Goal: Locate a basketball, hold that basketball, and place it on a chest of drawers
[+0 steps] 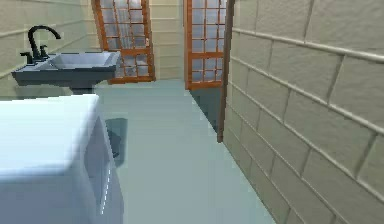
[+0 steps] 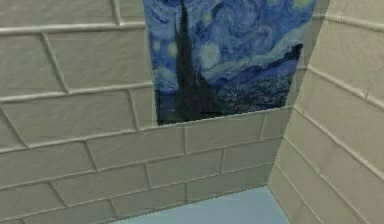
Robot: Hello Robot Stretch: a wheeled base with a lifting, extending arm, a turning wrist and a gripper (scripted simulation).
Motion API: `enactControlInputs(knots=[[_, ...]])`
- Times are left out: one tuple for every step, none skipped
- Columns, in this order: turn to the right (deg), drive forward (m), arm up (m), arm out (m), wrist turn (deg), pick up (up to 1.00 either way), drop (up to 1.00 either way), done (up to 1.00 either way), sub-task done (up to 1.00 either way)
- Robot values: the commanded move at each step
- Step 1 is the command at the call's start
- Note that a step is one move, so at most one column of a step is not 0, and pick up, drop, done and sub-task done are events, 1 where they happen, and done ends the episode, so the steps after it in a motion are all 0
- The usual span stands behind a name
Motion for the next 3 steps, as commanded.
enactControlInputs(knots=[[0.0,0.05,0.00,0.00,0.0,0.00,0.00,0.00,0.00],[33.0,0.00,0.00,0.00,0.0,0.00,0.00,0.00,0.00],[0.0,0.35,0.00,0.00,0.0,0.00,0.00,0.00,0.00]])
